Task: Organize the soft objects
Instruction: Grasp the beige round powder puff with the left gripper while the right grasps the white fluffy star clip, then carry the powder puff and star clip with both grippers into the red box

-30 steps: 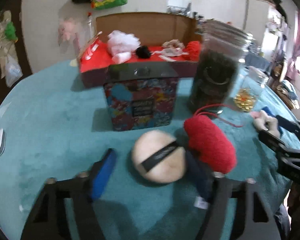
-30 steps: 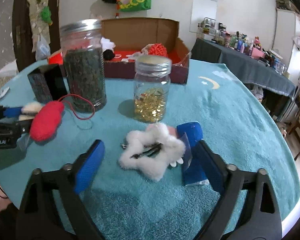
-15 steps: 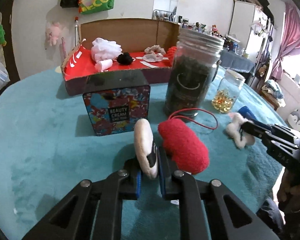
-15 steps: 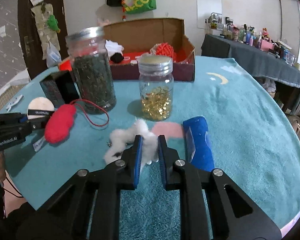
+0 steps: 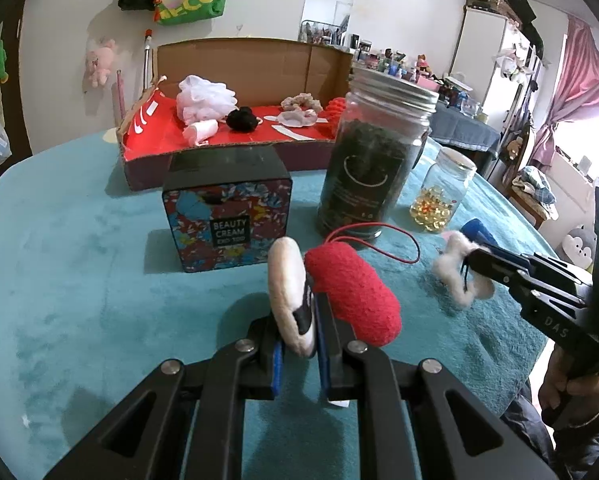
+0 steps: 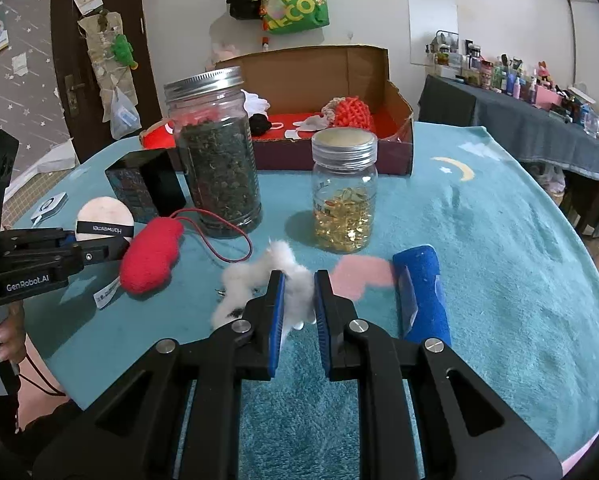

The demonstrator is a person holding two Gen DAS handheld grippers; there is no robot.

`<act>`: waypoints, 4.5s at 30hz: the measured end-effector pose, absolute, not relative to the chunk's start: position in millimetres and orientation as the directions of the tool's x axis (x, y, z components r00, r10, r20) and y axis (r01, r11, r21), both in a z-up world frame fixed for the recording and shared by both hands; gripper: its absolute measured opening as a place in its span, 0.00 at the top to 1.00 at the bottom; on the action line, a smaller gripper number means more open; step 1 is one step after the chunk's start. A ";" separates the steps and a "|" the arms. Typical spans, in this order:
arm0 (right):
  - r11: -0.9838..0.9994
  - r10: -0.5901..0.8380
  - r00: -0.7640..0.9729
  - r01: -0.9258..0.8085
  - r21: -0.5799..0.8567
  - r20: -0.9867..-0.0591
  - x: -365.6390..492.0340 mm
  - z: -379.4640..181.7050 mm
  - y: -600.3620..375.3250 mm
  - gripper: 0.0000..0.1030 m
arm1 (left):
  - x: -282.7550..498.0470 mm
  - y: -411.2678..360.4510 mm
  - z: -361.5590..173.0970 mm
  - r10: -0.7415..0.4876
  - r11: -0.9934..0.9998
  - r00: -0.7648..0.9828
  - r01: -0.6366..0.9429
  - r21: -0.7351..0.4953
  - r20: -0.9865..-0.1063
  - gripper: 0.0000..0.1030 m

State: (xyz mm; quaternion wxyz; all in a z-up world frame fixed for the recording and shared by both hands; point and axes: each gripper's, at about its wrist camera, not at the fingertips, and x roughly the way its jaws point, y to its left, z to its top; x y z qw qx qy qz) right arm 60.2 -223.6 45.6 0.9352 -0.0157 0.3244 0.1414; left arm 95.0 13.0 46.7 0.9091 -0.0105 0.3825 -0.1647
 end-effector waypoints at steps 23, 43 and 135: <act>0.960 0.220 0.773 -0.278 -0.007 -0.595 50.7 37.3 -208.2 0.19 | 96.7 33.0 41.4 -0.179 0.958 0.687 0.285 0.035 -0.704 0.26; 0.958 0.235 0.771 -0.286 0.009 -0.592 54.3 39.9 -204.4 0.49 | 91.4 10.5 54.4 -0.253 0.924 0.684 0.380 0.038 -0.684 0.52; 0.701 0.510 0.441 -0.711 0.059 -0.738 285.2 107.4 -222.0 0.49 | 304.7 20.9 109.8 -0.429 0.744 0.475 0.668 -0.002 -0.768 0.52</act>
